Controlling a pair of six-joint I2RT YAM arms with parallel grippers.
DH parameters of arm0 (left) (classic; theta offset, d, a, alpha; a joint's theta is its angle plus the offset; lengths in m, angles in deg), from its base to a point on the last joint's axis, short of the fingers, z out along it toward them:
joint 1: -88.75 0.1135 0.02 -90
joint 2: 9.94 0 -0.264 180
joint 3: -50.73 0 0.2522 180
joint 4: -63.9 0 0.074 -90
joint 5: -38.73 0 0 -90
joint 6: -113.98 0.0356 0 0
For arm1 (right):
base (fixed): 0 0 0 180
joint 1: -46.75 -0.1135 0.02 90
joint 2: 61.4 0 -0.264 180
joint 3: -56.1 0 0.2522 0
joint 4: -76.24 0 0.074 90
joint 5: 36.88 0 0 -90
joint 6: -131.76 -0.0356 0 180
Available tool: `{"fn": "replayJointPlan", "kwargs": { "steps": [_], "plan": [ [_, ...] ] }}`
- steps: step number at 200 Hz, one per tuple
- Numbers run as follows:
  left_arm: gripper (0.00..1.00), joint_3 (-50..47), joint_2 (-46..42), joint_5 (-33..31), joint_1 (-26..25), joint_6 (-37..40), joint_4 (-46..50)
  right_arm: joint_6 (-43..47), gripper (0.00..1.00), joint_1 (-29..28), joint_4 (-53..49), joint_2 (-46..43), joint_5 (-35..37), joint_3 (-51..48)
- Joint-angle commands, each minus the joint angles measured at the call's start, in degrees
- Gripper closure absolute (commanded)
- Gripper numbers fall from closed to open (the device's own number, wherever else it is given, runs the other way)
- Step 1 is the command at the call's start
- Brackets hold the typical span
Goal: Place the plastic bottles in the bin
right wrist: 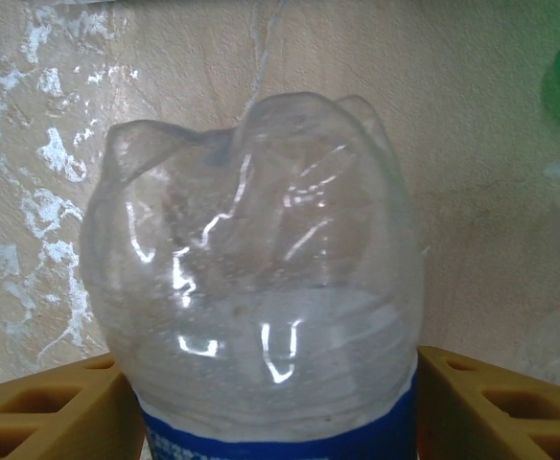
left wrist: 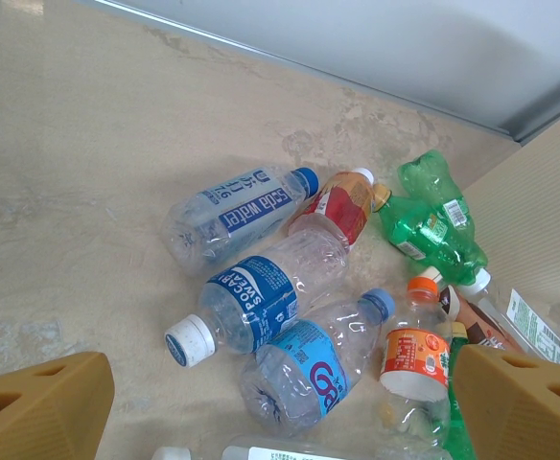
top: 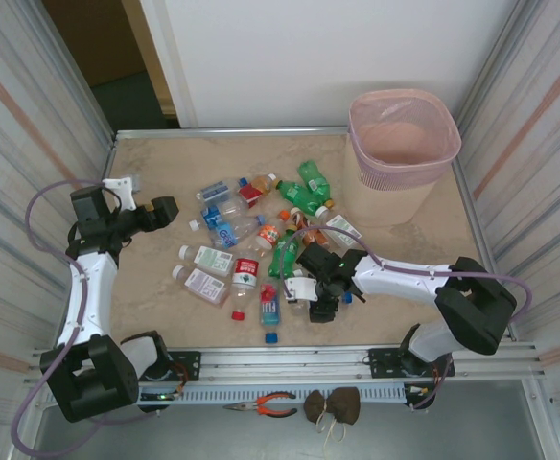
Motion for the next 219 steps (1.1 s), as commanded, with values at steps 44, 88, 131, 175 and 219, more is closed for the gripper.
{"fn": "replayJointPlan", "kwargs": {
  "steps": [44, 88, 131, 175, 219],
  "plan": [
    [0.08, -0.71, -1.81, 0.69, 0.42, -0.74, -0.67, 0.57, 0.30, -0.63, -0.20, 0.71, 1.30, -0.30],
    [0.08, -0.81, -2.09, 0.74, 0.39, -0.62, -0.52, 0.47, 0.35, -0.63, -1.04, 1.90, 1.67, 0.17],
    [0.08, -0.98, -2.19, 0.93, 0.43, -0.62, -0.48, -1.57, 0.42, -0.63, -3.47, -1.81, 0.33, 1.50],
    [0.08, -0.98, -2.49, 1.03, 0.40, -0.53, -0.34, -4.22, 0.46, -0.25, -7.50, -8.83, -1.67, 4.55],
    [0.08, -1.01, -2.51, 0.89, 0.44, -0.64, -0.59, -12.43, 0.48, 4.47, -9.38, -15.00, -3.69, 12.45]
  ]
}}
